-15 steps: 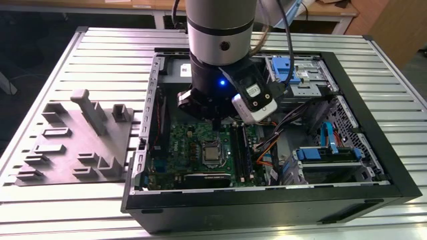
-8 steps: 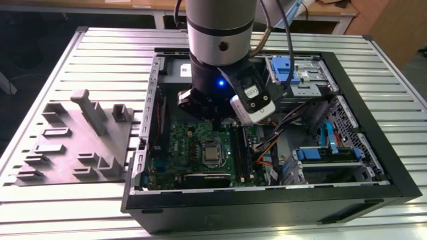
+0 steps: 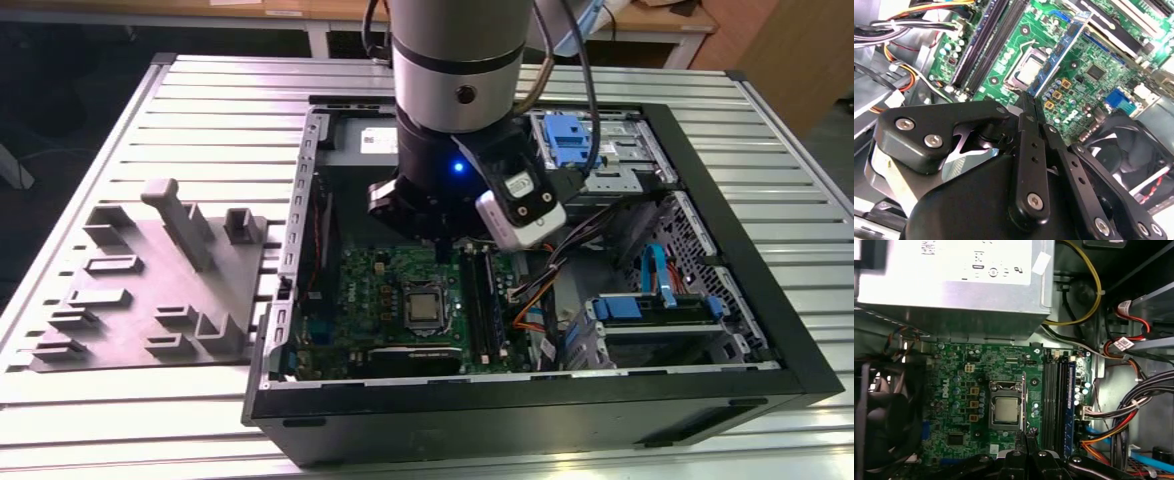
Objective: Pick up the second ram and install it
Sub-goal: 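Insert the second ram into the second slot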
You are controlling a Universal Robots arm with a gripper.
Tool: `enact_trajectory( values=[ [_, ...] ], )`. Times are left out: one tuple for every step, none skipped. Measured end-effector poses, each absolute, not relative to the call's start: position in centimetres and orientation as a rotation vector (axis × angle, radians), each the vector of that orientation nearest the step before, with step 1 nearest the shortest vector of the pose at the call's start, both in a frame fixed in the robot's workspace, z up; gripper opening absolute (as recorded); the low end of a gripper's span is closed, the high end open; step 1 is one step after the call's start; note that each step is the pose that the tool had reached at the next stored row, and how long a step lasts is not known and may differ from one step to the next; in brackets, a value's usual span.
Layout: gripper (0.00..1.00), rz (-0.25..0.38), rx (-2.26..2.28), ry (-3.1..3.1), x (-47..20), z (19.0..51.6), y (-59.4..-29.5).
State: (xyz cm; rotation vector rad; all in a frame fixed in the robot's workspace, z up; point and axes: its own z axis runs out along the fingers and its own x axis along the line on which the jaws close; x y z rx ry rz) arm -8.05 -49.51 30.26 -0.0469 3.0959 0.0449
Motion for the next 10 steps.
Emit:
enact_trajectory(
  values=[
    [0.12, 0.045, -0.047, 3.096, -7.90, 30.23, -49.51],
    [0.12, 0.045, -0.047, 3.096, -7.76, 30.18, -49.51],
    [0.12, 0.045, -0.047, 3.096, -7.65, 30.09, -49.51],
    [0.12, 0.045, -0.047, 3.096, -7.58, 29.97, -49.51],
    [0.12, 0.045, -0.047, 3.096, -7.52, 29.85, -49.51],
    [0.12, 0.045, -0.047, 3.096, -7.47, 29.73, -49.51],
    [0.12, 0.045, -0.047, 3.096, -7.43, 29.62, -49.50],
    [0.12, 0.045, -0.047, 3.096, -7.39, 29.52, -49.51],
    [0.12, 0.045, -0.047, 3.096, -7.35, 29.41, -49.51],
    [0.12, 0.045, -0.047, 3.096, -7.32, 29.32, -49.51]
  ],
)
